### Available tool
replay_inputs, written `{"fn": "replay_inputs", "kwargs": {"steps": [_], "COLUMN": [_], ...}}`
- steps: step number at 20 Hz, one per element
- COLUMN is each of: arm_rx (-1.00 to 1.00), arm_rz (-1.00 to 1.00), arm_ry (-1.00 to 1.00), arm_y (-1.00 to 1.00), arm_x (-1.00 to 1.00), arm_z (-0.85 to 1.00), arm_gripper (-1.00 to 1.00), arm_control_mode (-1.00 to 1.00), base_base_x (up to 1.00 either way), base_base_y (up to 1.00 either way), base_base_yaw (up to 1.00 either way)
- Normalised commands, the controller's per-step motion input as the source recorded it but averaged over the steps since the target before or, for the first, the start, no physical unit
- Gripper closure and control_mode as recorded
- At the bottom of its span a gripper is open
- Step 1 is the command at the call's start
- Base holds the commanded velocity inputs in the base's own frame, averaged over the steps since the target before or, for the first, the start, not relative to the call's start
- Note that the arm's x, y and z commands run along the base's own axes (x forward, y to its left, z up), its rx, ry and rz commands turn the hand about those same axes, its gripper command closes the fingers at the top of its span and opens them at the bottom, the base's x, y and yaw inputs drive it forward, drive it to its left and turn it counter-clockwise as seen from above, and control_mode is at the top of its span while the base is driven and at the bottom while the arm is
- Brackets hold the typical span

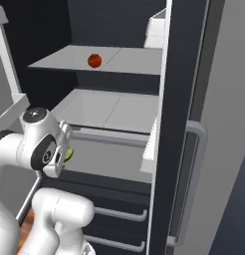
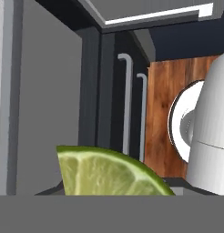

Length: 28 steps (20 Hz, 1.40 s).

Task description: Place the cold items (tomato and lemon wedge) from the fridge in one tupperware on the dining counter. Place the warm items (hot dog and kebab skewer) in the stove area in another tupperware.

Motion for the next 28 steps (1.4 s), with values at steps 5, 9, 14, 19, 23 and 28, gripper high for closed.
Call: {"fn": "replay_inputs", "kwargs": {"steps": [5,9,14,19,23,28], "arm_rx": [0.00,0.00,0.00,0.00,0.00,0.00], "arm_rz": [0.00,0.00,0.00,0.00,0.00,0.00], "arm_ry": [0.00,0.00,0.00,0.00,0.00,0.00], "arm_y": [0.00,0.00,0.00,0.00,0.00,0.00], "arm_x": [0.00,0.00,0.00,0.00,0.00,0.00], "arm_z": [0.00,0.00,0.00,0.00,0.00,0.00], "arm_gripper": [1.00,1.00,1.00,1.00,1.00,1.00], "arm_control_mode": [1.00,1.00,1.00,1.00,1.00,1.00], "base_base_x": [-0.47,-0.87,-0.88,-0.67,-0.66,-0.51], "base_base_y": [0.00,0.00,0.00,0.01,0.30,0.70], "base_base_yaw": [0.27,0.29,0.30,0.36,0.25,0.02]}}
